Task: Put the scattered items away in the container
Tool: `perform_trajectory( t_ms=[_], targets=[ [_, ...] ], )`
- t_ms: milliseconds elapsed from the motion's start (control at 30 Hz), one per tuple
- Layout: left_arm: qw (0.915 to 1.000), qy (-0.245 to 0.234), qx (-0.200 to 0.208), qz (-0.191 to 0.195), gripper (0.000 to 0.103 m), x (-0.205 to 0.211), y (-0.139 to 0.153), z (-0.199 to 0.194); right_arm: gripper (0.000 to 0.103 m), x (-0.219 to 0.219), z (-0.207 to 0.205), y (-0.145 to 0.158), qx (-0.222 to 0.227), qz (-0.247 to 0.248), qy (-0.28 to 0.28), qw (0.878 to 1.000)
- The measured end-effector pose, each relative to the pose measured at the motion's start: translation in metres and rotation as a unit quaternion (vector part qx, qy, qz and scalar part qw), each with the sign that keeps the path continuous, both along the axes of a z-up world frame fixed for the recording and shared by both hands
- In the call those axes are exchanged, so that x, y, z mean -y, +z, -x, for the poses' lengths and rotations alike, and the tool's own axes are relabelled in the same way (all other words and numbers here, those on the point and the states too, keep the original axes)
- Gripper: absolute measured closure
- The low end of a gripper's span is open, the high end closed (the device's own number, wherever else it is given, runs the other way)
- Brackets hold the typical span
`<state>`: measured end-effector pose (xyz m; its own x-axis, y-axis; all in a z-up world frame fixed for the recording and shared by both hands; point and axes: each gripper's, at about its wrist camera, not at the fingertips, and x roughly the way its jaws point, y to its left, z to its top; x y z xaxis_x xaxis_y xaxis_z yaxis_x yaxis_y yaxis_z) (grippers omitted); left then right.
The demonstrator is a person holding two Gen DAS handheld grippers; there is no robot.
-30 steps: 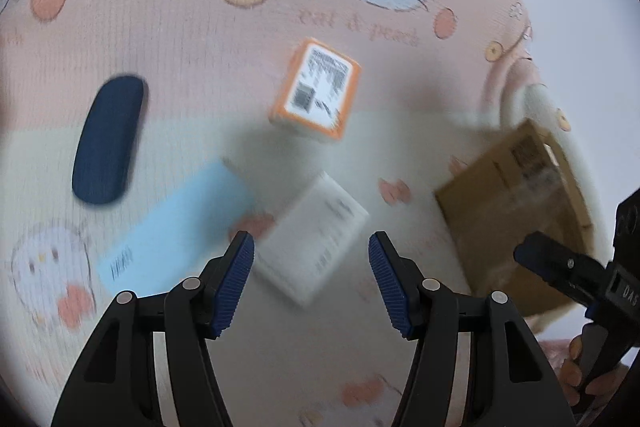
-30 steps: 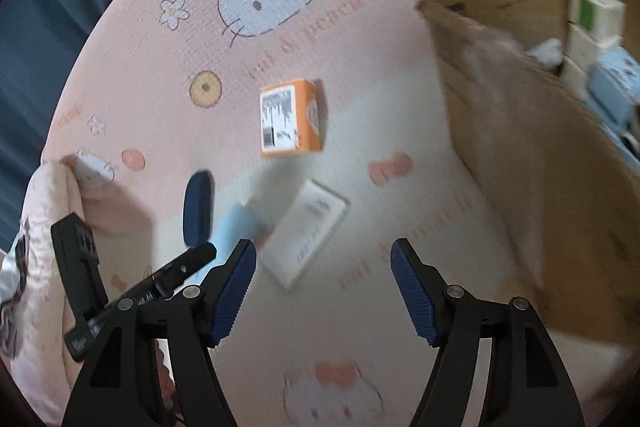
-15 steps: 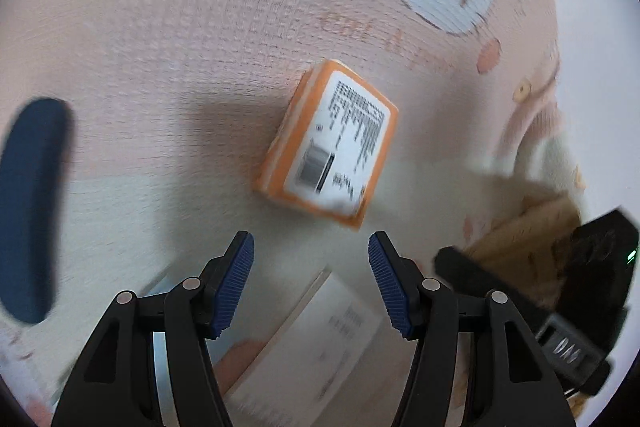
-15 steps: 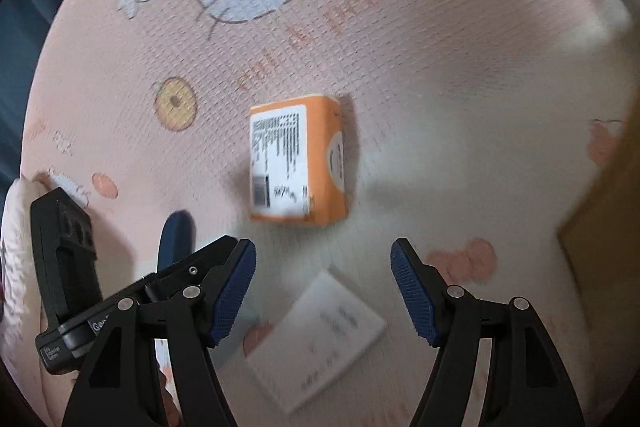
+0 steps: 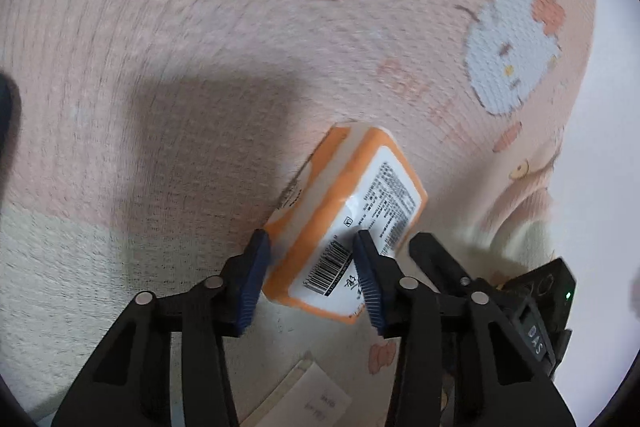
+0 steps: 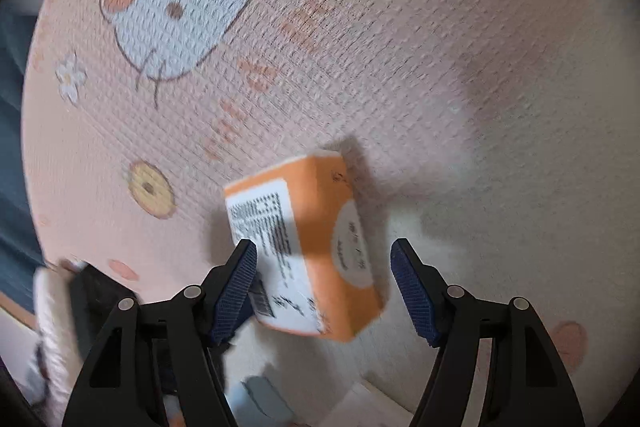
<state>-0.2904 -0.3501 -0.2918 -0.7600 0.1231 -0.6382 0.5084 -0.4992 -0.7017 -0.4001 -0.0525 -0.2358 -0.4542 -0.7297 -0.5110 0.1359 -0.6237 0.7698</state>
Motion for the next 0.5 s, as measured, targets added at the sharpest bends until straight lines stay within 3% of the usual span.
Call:
perform_trajectory(
  t_ms=[67, 100, 200, 367, 500],
  targets=[
    [0.9997, 0.0, -0.015, -0.019, 0.057, 0.002, -0.006, -0.001, 0.051, 0.002, 0.003, -0.011, 0.004, 0.023, 0.01, 1.0],
    [0.9996, 0.002, -0.018, -0.023, 0.059, 0.001, -0.007, -0.002, 0.054, 0.003, 0.005, -0.015, 0.009, 0.018, 0.009, 1.0],
    [0.9997, -0.002, -0.017, -0.018, 0.061, -0.001, -0.006, -0.003, 0.057, 0.0, 0.001, -0.021, 0.004, 0.034, 0.006, 0.999],
    [0.9997, -0.019, -0.013, -0.01, 0.062, -0.01, 0.003, -0.003, 0.061, -0.006, -0.011, -0.006, -0.007, 0.012, 0.019, 1.0],
    [0.9986, -0.024, -0.02, -0.043, 0.062, -0.018, 0.002, -0.007, 0.061, -0.019, -0.02, 0.001, 0.006, -0.002, 0.029, 1.0]
  ],
)
